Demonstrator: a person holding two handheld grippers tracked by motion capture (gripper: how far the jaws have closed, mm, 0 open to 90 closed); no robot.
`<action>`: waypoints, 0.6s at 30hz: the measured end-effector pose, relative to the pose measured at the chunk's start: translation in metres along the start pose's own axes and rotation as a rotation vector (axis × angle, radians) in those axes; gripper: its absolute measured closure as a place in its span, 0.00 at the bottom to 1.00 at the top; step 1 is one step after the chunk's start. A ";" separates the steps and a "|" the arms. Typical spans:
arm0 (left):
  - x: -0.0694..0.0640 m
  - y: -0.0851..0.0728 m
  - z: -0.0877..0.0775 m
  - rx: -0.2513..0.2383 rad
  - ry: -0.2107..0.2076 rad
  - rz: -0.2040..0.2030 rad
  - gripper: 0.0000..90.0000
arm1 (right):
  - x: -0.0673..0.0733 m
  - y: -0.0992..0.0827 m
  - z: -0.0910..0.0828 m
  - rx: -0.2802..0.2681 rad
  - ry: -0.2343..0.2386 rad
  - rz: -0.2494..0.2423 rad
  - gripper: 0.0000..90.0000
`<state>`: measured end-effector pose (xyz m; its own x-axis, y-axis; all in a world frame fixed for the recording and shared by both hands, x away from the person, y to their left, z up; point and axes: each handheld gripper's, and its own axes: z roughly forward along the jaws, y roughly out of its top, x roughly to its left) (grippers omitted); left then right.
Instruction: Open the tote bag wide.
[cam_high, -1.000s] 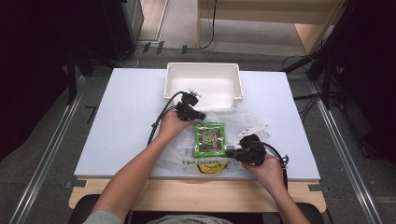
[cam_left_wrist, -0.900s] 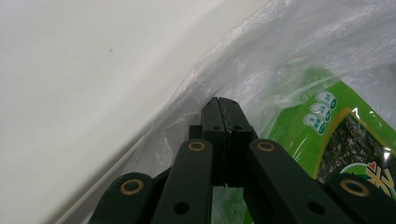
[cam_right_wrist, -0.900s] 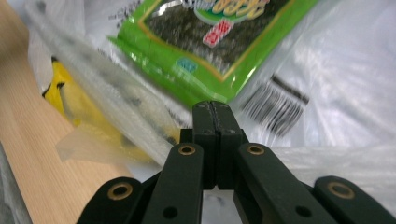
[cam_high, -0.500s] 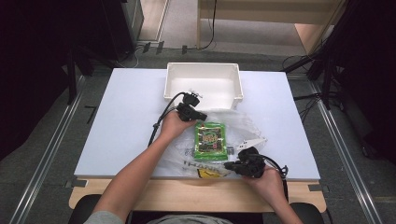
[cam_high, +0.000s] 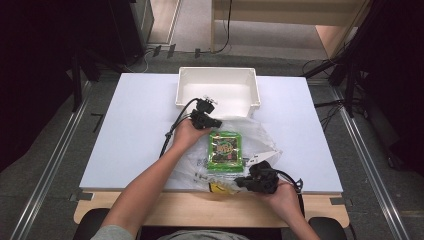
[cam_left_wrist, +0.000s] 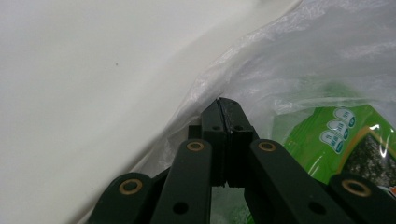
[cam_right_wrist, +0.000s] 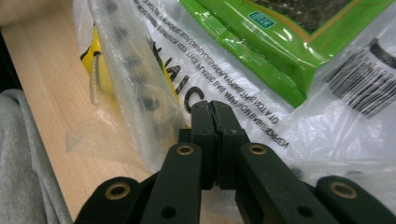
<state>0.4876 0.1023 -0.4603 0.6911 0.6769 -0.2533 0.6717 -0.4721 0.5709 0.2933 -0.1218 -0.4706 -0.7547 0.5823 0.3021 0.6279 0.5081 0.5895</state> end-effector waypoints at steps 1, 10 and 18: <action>0.000 0.000 -0.001 0.004 -0.008 -0.003 1.00 | 0.000 0.000 -0.001 0.002 -0.005 0.007 0.99; -0.011 0.004 -0.019 -0.027 -0.034 0.024 0.99 | -0.003 0.012 -0.014 -0.070 -0.024 0.014 0.88; -0.016 0.003 -0.033 -0.015 -0.060 0.012 0.95 | -0.008 0.027 -0.031 -0.115 -0.058 0.017 0.84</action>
<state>0.4697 0.1081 -0.4286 0.7140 0.6362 -0.2924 0.6597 -0.4712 0.5855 0.3103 -0.1324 -0.4336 -0.7299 0.6276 0.2708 0.6122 0.4239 0.6675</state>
